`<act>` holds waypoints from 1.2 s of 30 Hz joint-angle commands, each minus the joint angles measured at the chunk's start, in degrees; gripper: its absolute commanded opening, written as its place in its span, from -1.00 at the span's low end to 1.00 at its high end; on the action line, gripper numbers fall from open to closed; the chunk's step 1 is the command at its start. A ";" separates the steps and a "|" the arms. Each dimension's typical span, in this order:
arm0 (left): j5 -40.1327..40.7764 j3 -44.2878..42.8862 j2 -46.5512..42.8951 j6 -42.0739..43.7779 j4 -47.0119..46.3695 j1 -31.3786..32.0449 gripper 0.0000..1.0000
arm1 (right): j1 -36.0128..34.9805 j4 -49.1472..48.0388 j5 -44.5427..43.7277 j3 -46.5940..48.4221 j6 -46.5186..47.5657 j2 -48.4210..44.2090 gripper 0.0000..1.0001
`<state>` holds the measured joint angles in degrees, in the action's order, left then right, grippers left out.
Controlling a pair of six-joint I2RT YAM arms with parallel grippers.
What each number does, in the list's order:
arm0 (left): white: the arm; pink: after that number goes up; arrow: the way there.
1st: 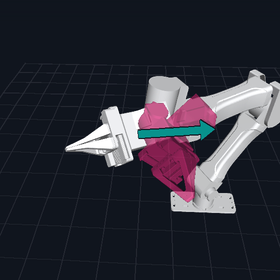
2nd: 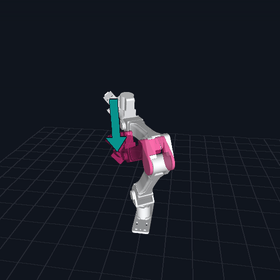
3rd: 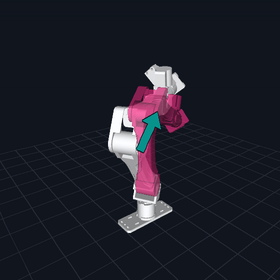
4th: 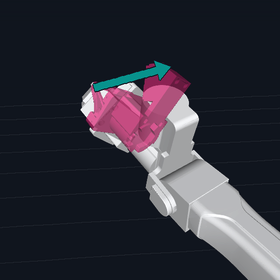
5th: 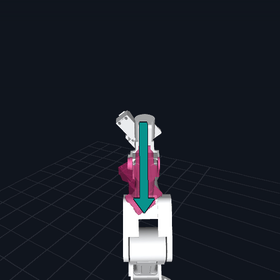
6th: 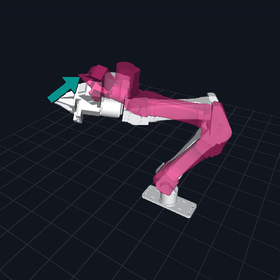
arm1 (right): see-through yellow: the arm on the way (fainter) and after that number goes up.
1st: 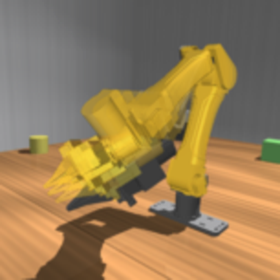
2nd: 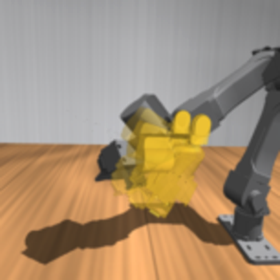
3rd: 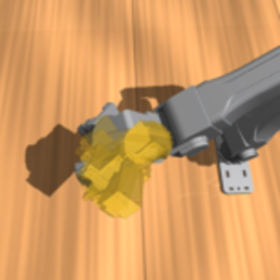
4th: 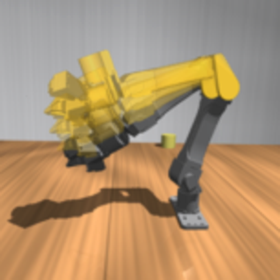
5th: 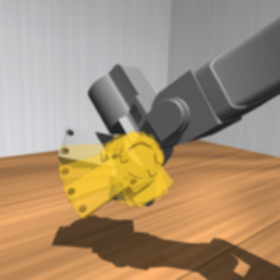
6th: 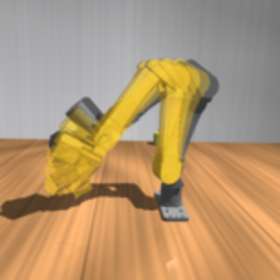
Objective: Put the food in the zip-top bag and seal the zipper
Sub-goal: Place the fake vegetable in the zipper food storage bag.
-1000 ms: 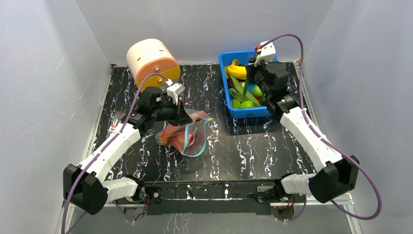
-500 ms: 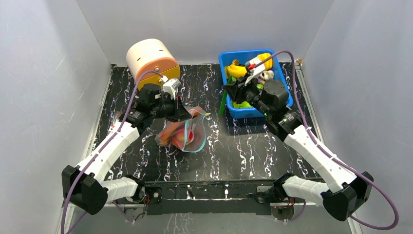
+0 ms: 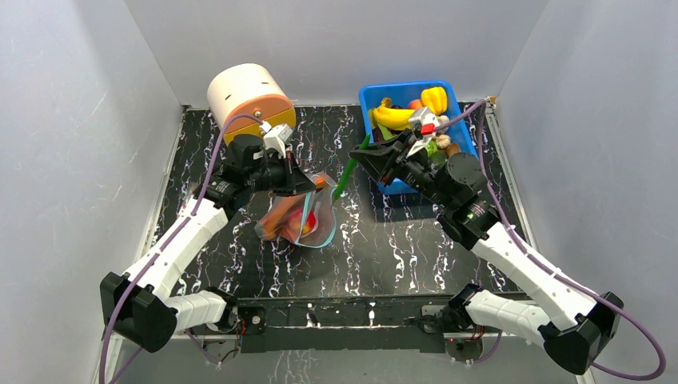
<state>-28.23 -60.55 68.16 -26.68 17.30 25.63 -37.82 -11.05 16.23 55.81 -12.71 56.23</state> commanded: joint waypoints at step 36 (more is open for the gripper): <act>4.65 2.35 -5.06 -10.49 -6.85 0.12 -1.00 | -21.77 4.93 -36.65 -2.23 -18.72 16.80 -1.00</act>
<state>-23.92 -58.46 65.19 -36.69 12.25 25.63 -58.67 -7.40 -16.60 51.27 -27.09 72.90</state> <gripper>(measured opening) 0.010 0.164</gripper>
